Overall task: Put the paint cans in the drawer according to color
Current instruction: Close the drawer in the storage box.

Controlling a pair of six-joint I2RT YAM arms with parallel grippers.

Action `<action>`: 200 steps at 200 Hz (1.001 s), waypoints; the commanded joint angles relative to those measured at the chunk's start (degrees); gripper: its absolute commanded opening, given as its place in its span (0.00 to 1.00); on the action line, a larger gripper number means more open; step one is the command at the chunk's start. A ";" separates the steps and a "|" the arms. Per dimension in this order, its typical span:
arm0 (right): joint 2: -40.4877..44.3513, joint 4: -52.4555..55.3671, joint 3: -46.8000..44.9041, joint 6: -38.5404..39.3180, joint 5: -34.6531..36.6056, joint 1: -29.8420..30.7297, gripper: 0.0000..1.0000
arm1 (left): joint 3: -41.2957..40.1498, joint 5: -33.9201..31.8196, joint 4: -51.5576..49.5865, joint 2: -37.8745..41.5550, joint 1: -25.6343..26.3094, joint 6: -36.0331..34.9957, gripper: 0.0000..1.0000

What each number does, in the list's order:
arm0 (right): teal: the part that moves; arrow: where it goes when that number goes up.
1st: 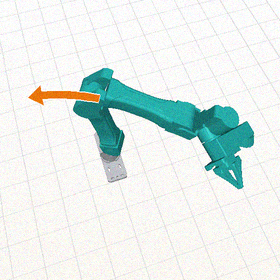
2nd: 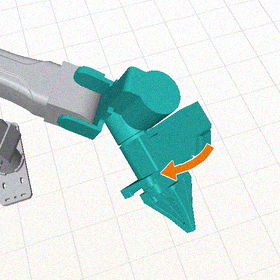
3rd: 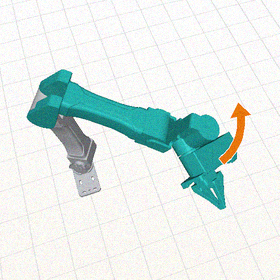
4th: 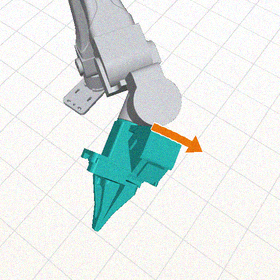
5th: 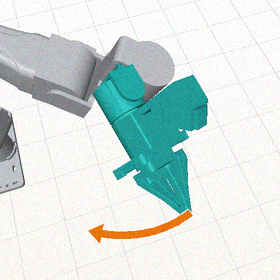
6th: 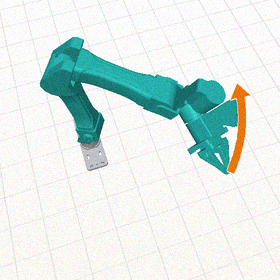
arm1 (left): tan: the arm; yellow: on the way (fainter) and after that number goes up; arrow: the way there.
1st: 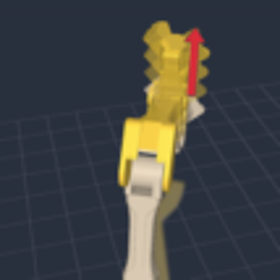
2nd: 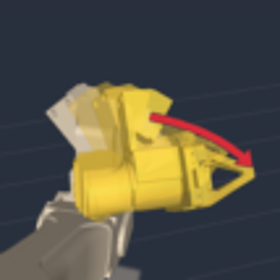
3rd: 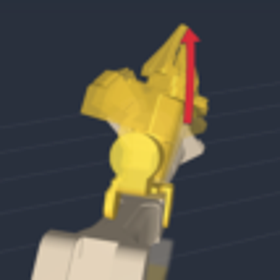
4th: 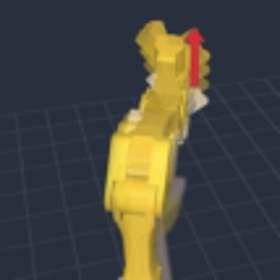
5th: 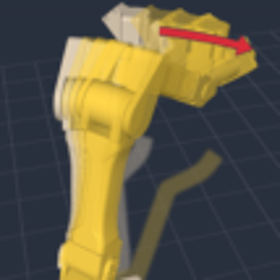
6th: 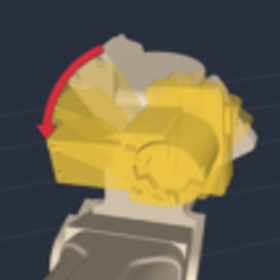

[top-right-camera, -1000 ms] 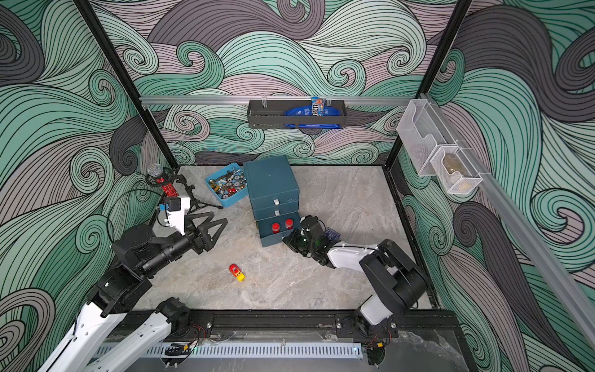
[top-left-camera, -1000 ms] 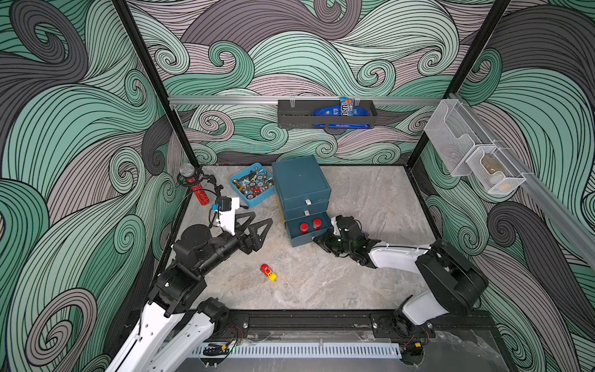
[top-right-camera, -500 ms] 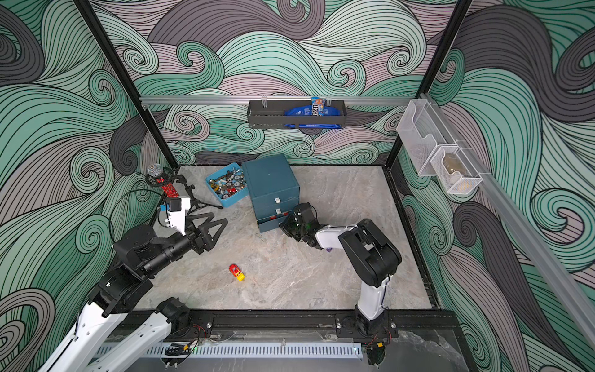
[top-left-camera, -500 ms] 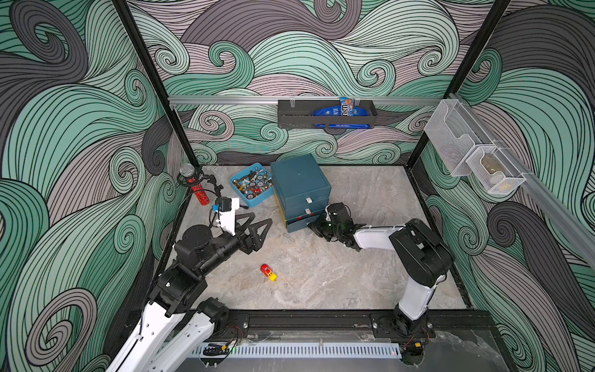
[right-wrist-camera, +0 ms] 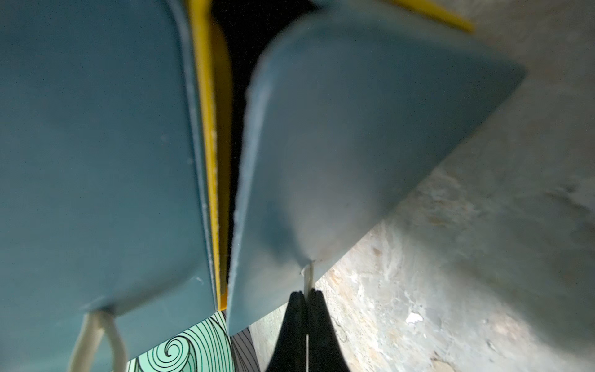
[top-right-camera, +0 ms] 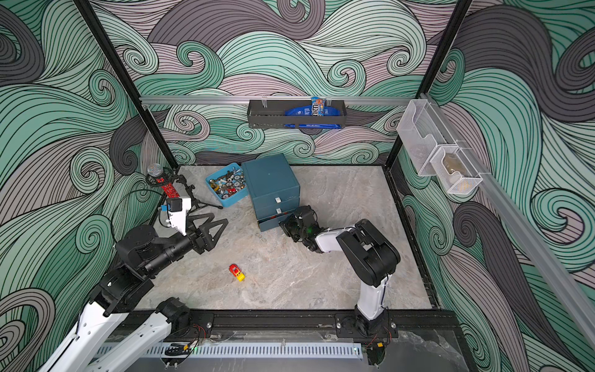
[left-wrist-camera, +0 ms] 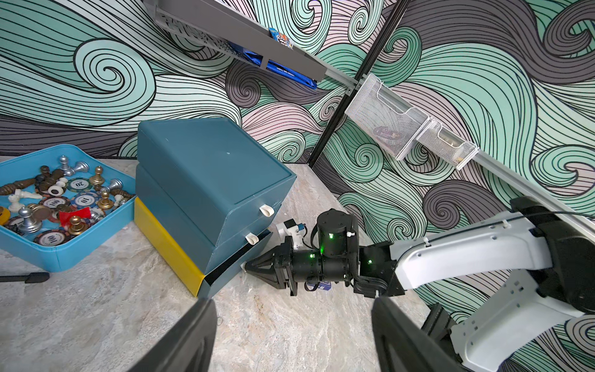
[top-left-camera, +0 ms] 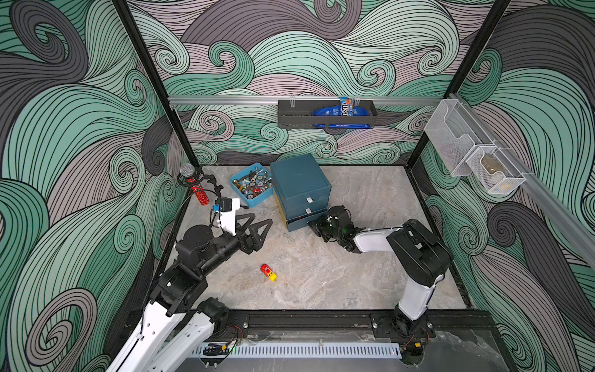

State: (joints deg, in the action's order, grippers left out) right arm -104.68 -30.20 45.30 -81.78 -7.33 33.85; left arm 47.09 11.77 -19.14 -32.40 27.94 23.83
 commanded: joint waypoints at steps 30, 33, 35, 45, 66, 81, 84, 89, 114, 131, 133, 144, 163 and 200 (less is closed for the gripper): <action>-0.96 -8.25 -0.92 -9.33 4.71 0.56 0.16 | 0.20 -0.52 0.99 0.18 0.27 0.17 0.79; -1.08 -8.37 -0.96 -9.68 4.84 0.60 0.18 | 0.19 -0.52 0.96 0.19 0.27 0.23 0.79; -1.12 -8.49 -0.88 -9.93 4.93 0.67 0.18 | 0.19 -0.52 0.95 0.22 0.27 0.22 0.79; -1.69 -8.59 -0.38 -10.66 5.02 0.87 0.23 | 0.18 -0.52 0.94 0.25 0.30 0.26 0.78; -2.53 -7.78 0.47 -11.41 5.00 1.23 0.29 | 0.28 -0.52 0.94 0.15 0.34 0.22 0.78; -2.24 -6.63 0.36 -11.67 5.20 1.29 0.34 | 0.37 -0.61 0.94 0.13 0.31 0.11 0.79; -2.15 -6.43 0.33 -11.65 5.14 1.31 0.35 | 0.39 -0.68 0.94 -0.01 0.30 0.12 0.79; -2.10 -6.37 0.17 -11.67 5.06 1.31 0.36 | 0.37 -0.70 0.94 -0.02 0.27 0.15 0.78; -2.48 -7.11 -0.67 -11.94 4.56 1.14 0.36 | 0.24 -0.70 1.12 -0.09 0.27 0.23 0.78; -3.04 -6.90 -0.33 -11.76 4.07 1.03 0.42 | 0.33 -0.70 1.25 -0.14 0.30 0.22 0.78; -3.06 -6.89 -0.24 -11.74 4.08 1.09 0.44 | 0.29 -0.70 1.22 -0.23 0.32 0.17 0.78; -3.16 -6.77 -0.15 -11.74 3.92 1.06 0.50 | 0.29 -0.70 1.29 -0.34 0.27 0.23 0.78; -3.07 -5.64 0.08 -11.65 3.55 1.05 0.52 | 0.28 -0.78 1.26 -0.30 0.27 0.23 0.78; -0.92 -4.69 -1.86 -11.83 3.51 1.05 0.41 | 0.33 -1.05 1.21 -0.35 0.31 0.14 0.78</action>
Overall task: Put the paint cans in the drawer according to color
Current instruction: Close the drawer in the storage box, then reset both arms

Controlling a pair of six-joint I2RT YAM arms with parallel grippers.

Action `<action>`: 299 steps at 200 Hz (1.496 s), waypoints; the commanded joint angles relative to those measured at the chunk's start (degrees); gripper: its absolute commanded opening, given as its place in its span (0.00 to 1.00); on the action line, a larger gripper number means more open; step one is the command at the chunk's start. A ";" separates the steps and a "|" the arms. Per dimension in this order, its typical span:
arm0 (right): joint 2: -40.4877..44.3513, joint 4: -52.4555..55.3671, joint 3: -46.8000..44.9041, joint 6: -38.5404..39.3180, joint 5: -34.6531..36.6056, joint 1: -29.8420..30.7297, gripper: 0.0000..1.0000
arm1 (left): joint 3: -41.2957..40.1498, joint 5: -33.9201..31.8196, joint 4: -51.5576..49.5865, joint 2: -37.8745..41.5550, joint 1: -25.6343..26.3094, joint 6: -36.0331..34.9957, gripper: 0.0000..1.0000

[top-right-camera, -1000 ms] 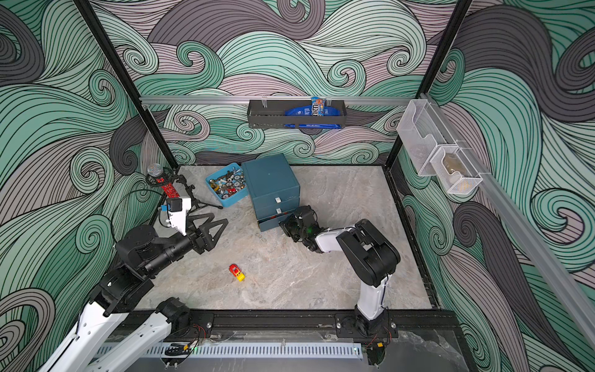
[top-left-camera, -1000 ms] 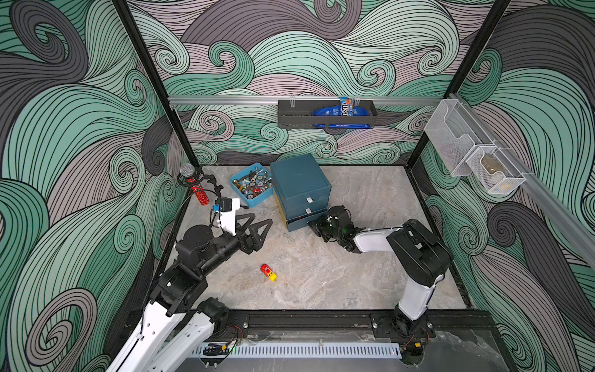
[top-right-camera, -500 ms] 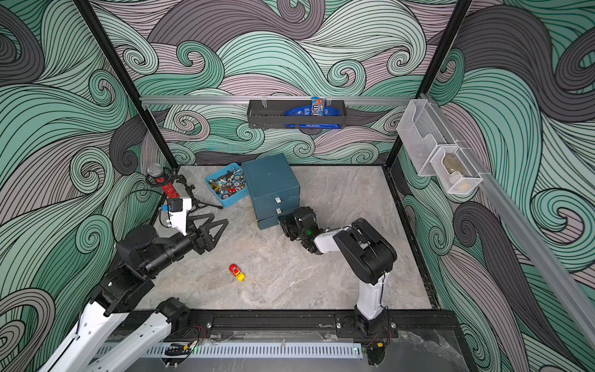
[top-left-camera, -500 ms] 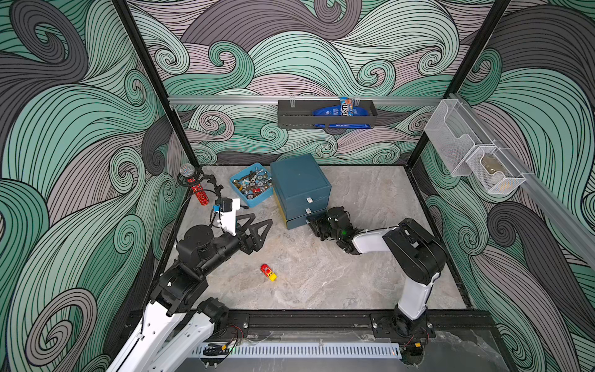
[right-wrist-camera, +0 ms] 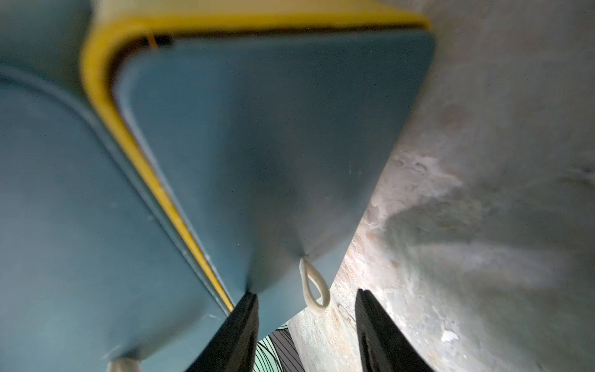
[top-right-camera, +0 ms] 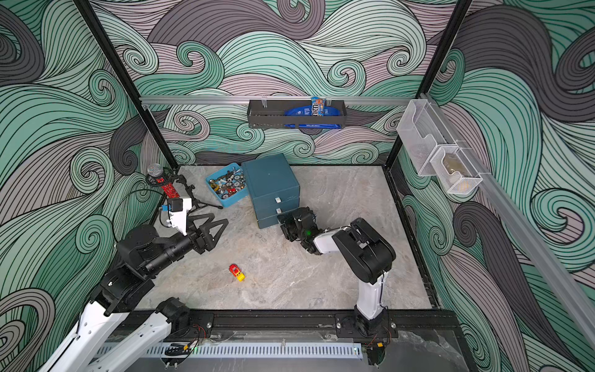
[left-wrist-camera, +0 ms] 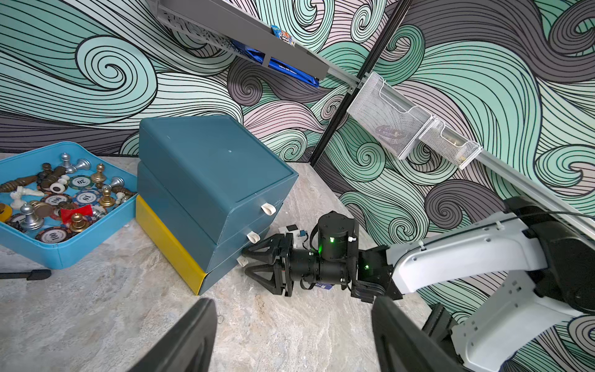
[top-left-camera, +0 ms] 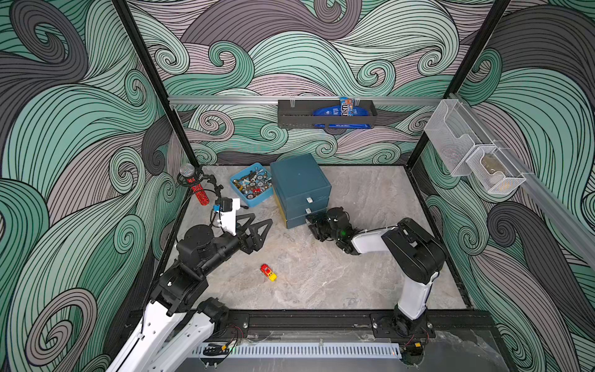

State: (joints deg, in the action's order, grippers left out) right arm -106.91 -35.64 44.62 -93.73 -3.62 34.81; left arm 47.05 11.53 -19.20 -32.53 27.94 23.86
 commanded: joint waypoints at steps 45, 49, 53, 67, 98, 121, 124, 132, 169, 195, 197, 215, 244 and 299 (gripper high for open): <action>14.16 13.33 -3.49 12.02 2.32 -1.80 0.26 | 0.85 -2.54 2.06 -1.72 0.28 -0.12 0.80; 15.85 15.82 -3.62 13.96 2.83 -2.33 0.24 | 0.94 -2.99 2.00 -2.06 0.28 -0.12 0.80; 17.56 18.08 -3.58 15.85 3.35 -2.99 0.22 | 1.02 -3.46 2.06 -2.42 0.27 -0.17 0.81; 23.71 26.54 -3.71 22.84 4.56 -6.31 0.18 | 1.29 -5.72 1.82 -3.61 0.27 -0.09 0.82; 35.85 42.83 -3.93 38.44 5.82 -17.74 0.48 | 0.72 -14.56 1.76 -7.18 0.29 3.81 0.98; 41.71 51.12 -3.44 48.06 8.75 -24.47 1.00 | -0.88 -20.11 3.53 -10.79 0.32 6.29 0.99; 42.30 52.16 -3.14 49.02 10.18 -24.59 1.00 | -1.06 -20.81 3.88 -11.28 0.34 6.37 0.99; 43.77 53.49 -2.41 51.51 13.92 -24.61 1.00 | -1.58 -22.63 5.13 -12.55 0.27 6.10 0.99; 44.29 51.50 -1.86 60.44 32.35 -26.11 1.00 | -3.88 -39.20 9.91 -19.99 0.57 6.89 0.99; 44.57 33.91 -10.42 74.78 42.57 -27.68 1.00 | -16.58 -46.92 31.59 -18.72 0.53 -3.31 0.99; 44.48 32.61 -11.00 75.61 42.27 -28.10 1.00 | -17.72 -47.40 33.68 -18.60 0.44 -4.18 0.99; 42.41 19.39 -16.87 81.22 38.16 -30.60 1.00 | -27.95 -50.21 55.51 -19.59 0.25 -12.88 0.99; 39.15 -7.54 -28.54 86.76 31.64 -31.38 1.00 | -30.82 -50.88 65.90 -27.34 -2.48 -22.07 0.99; 24.99 -35.81 -32.14 92.00 26.45 -33.55 1.00 | -36.86 -46.99 81.10 -37.04 -9.37 -24.36 0.99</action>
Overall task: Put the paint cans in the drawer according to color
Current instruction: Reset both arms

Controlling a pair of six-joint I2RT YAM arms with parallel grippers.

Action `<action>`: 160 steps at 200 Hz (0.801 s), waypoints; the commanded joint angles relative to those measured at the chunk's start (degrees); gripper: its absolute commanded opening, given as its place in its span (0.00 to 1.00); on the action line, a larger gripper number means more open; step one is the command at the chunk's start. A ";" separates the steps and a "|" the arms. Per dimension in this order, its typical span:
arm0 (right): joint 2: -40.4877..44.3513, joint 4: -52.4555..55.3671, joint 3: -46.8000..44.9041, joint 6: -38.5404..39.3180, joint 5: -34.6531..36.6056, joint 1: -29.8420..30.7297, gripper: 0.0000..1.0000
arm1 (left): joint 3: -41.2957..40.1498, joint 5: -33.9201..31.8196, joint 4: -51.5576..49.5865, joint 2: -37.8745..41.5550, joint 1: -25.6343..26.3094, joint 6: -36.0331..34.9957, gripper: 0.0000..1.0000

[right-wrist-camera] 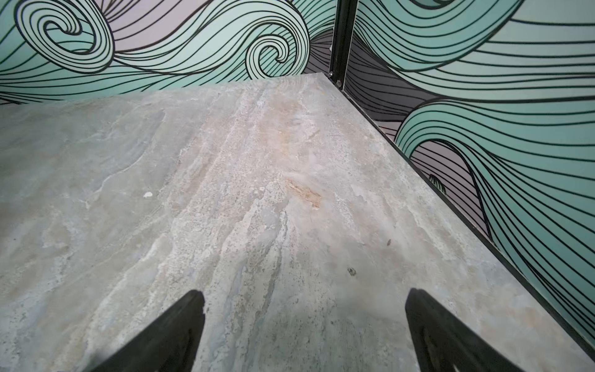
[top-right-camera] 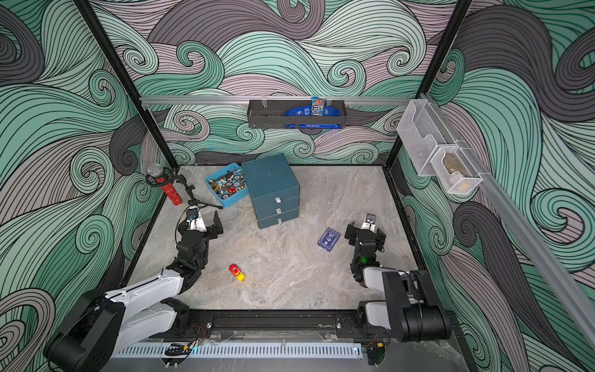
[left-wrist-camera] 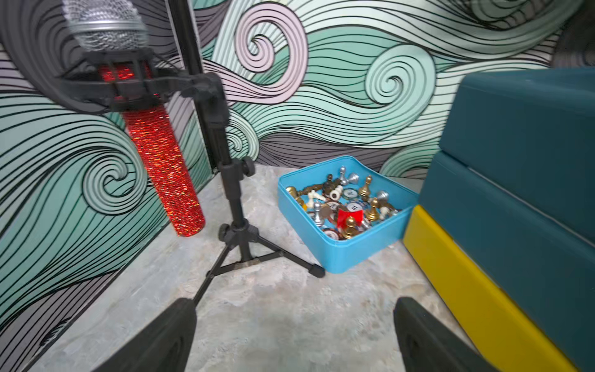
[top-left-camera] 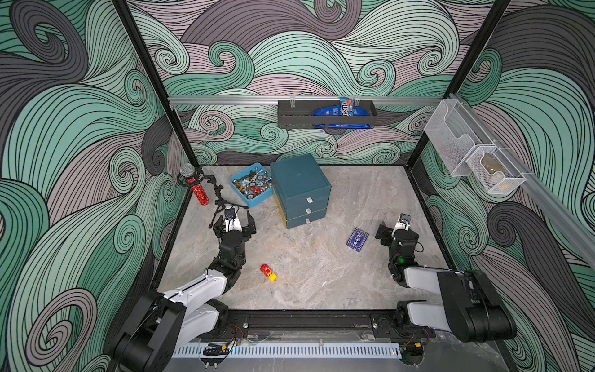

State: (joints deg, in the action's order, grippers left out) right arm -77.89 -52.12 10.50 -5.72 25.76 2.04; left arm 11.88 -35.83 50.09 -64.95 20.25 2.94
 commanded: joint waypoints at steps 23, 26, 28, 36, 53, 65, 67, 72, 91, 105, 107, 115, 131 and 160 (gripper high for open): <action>-9.19 -23.54 1.58 3.25 -6.81 -2.48 1.00 | -4.42 2.28 20.71 -9.40 -3.26 -4.30 0.99; -9.74 -24.81 1.20 3.32 -7.05 -2.48 1.00 | -4.85 2.77 22.41 -9.87 -3.49 -5.05 0.99; -10.09 -25.78 0.91 3.38 -7.09 -2.48 1.00 | -5.13 3.24 23.48 -10.14 -3.60 -5.58 0.99; -11.49 -30.31 -0.31 3.64 -6.91 -2.48 1.00 | -5.62 5.27 26.48 -11.44 -4.25 -6.79 0.99; -11.14 -29.52 -0.25 3.34 -7.13 -2.64 1.00 | -5.95 10.29 30.35 -14.73 -6.60 -5.84 0.99; -11.29 -29.09 0.09 3.43 -7.45 -2.74 1.00 | -7.49 11.33 37.60 -19.87 -7.98 -5.47 0.99; -11.29 -28.83 0.21 3.43 -7.45 -2.74 1.00 | -7.84 11.49 39.49 -20.79 -8.24 -5.37 0.99; -11.42 -29.15 0.12 3.43 -7.49 -2.75 1.00 | -8.65 11.97 43.72 -23.02 -9.17 -4.57 0.99; -11.31 -29.19 0.04 3.42 -7.56 -2.75 1.00 | -10.38 12.26 57.36 -30.34 -10.84 -4.96 0.99; -11.13 -29.00 -0.03 3.43 -7.57 -2.83 1.00 | -9.28 12.50 47.80 -25.82 -11.14 -2.60 0.98; -11.12 -28.96 0.03 3.39 -7.57 -2.79 1.00 | -8.90 12.53 46.41 -25.31 -11.21 -2.35 0.99; -11.16 -28.88 0.05 3.37 -7.61 -2.83 1.00 | -7.40 13.06 41.59 -24.01 -11.84 -1.39 0.99; -11.12 -28.85 -0.03 3.36 -7.57 -2.83 1.00 | -4.84 12.01 37.39 -24.50 -12.67 -0.08 0.99; -10.92 -28.91 -0.04 3.34 -7.61 -2.83 1.00 | -1.88 12.41 33.27 -25.59 -12.78 -0.58 0.99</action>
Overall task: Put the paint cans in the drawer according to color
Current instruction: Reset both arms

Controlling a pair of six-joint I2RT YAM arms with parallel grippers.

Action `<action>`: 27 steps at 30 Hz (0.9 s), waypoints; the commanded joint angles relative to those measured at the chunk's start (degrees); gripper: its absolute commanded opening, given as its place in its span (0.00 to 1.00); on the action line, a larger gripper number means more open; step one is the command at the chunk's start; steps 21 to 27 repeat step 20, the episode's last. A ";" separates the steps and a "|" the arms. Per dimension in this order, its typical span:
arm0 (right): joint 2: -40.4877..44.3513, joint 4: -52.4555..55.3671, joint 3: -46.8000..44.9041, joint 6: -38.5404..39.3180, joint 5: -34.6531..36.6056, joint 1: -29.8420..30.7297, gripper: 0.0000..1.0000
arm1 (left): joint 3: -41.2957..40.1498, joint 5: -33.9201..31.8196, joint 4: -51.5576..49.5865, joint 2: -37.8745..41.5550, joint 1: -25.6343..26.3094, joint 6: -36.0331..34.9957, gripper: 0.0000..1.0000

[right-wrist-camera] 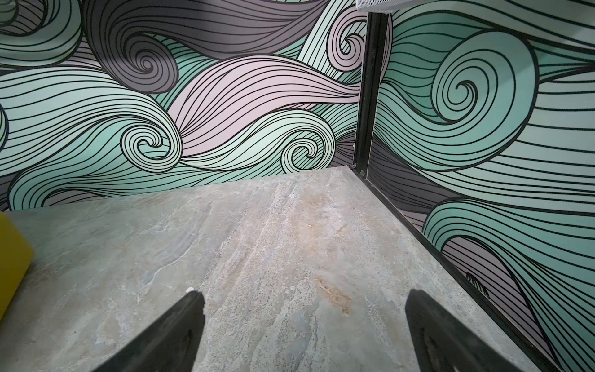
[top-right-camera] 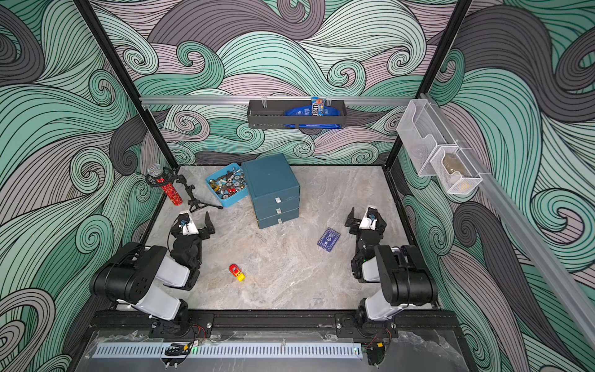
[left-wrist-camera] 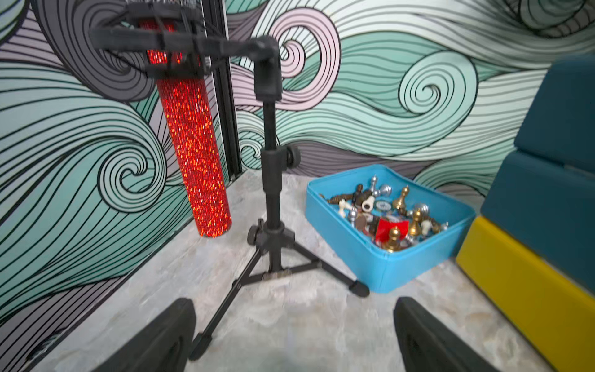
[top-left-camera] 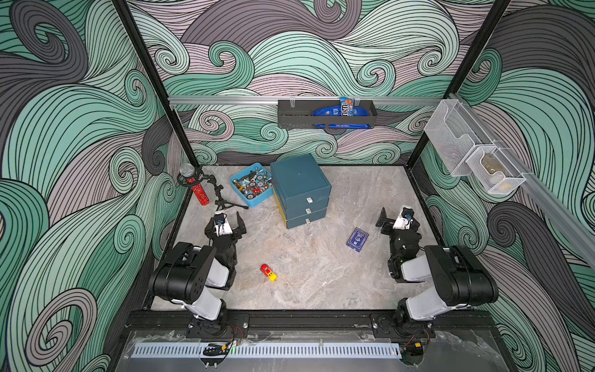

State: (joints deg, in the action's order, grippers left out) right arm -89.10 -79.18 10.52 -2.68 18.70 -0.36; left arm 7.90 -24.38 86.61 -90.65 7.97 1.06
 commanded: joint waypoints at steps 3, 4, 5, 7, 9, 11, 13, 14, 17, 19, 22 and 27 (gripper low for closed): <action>0.28 -1.81 -0.07 0.32 -0.53 -0.43 1.00 | 1.96 0.87 -2.16 -0.29 -0.50 1.09 0.99; 0.28 -1.78 -0.07 0.30 -0.51 -0.39 1.00 | 1.69 0.97 -0.42 -0.84 -0.49 0.51 0.99; 0.21 -1.85 -0.07 0.31 -0.51 -0.36 1.00 | 1.59 1.01 -0.38 -0.72 -0.50 0.62 0.99; 0.25 -1.79 -0.07 0.38 -0.51 -0.43 1.00 | 1.77 1.01 -1.64 -0.38 -0.47 0.87 0.99; 0.27 -1.80 -0.05 0.38 -0.53 -0.47 1.00 | 1.68 1.02 -0.71 -0.63 -0.49 0.68 0.99; 0.26 -1.81 -0.01 0.33 -0.53 -0.43 1.00 | 1.68 1.02 -1.11 -0.50 -0.45 0.79 0.99; 0.31 -1.79 -0.06 0.33 -0.54 -0.43 1.00 | 1.68 1.07 -0.94 -0.58 -0.50 0.70 0.99; 0.32 -1.84 -0.07 0.33 -0.52 -0.42 1.00 | 1.76 1.07 -1.00 -0.58 -0.49 0.70 0.99; 0.27 -1.85 -0.06 0.32 -0.54 -0.42 1.00 | 2.29 1.53 -2.38 -0.50 -0.68 1.05 0.99; 0.22 -1.81 -0.07 0.32 -0.56 -0.41 1.00 | 2.25 1.53 -2.03 -0.58 -0.72 1.05 0.99; 0.20 -1.82 -0.06 0.36 -0.57 -0.41 1.00 | 2.13 1.55 -2.14 -0.45 -0.76 1.05 0.99; 0.20 -1.82 -0.06 0.36 -0.57 -0.41 1.00 | 2.13 1.55 -2.14 -0.45 -0.76 1.05 0.99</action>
